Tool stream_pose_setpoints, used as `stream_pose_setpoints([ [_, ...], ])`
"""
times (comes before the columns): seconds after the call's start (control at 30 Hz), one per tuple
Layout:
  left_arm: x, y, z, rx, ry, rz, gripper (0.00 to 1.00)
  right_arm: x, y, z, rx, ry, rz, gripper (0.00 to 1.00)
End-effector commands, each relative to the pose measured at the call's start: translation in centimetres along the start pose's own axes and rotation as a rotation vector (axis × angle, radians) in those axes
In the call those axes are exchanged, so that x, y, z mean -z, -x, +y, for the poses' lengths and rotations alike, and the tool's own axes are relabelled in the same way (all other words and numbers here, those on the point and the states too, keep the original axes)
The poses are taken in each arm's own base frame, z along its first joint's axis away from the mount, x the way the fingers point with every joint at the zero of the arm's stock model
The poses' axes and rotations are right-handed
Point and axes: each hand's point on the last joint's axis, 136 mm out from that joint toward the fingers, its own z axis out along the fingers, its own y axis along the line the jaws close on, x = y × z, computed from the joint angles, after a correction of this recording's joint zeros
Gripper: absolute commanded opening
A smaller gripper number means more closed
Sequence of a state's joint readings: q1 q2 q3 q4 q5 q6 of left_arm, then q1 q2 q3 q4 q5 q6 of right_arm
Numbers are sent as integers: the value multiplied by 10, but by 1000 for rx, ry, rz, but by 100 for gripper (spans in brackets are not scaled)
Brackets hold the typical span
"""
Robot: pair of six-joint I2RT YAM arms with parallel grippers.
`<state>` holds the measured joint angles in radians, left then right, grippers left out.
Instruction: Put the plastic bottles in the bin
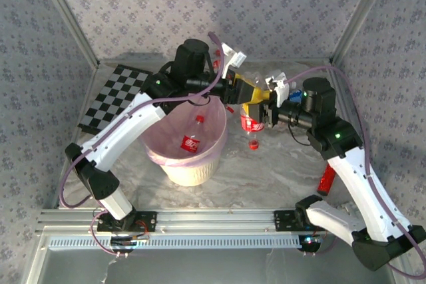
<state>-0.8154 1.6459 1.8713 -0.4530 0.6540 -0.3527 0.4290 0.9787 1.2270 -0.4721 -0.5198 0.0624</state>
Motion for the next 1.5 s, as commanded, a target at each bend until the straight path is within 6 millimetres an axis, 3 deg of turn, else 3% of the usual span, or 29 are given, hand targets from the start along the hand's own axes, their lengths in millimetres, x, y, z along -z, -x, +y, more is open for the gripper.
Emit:
stream_pose_setpoints([
  [0.0,3,17,-7,-27,-10,-49,40,0,5,-2,15,-14,-22,37],
  [0.03,3,18,-6,-28,-1,-50,38,0,3,-5,8,-28,-14,42],
  [0.23,14,24,5,-48,74,-63,32,6,-19,-22,-17,-128,55,99],
  [0.47,57,61,0,-120,140,-170,26,39,-47,-47,-106,-285,44,100],
  [0.67,98,87,-13,-184,181,-210,18,63,-74,-94,-282,-509,86,100],
  [0.9,155,111,-24,-248,311,-333,1,61,-93,-121,-357,-586,99,100],
  [1.13,207,90,-2,-186,512,-366,0,65,-116,-140,-413,-657,172,100],
  [1.23,218,75,10,-159,587,-335,0,63,-124,-149,-451,-659,180,100],
  [1.3,218,59,23,-126,632,-276,0,60,-129,-155,-479,-662,187,100],
  [1.47,194,13,54,-53,669,-126,0,53,-137,-163,-531,-662,207,100],
])
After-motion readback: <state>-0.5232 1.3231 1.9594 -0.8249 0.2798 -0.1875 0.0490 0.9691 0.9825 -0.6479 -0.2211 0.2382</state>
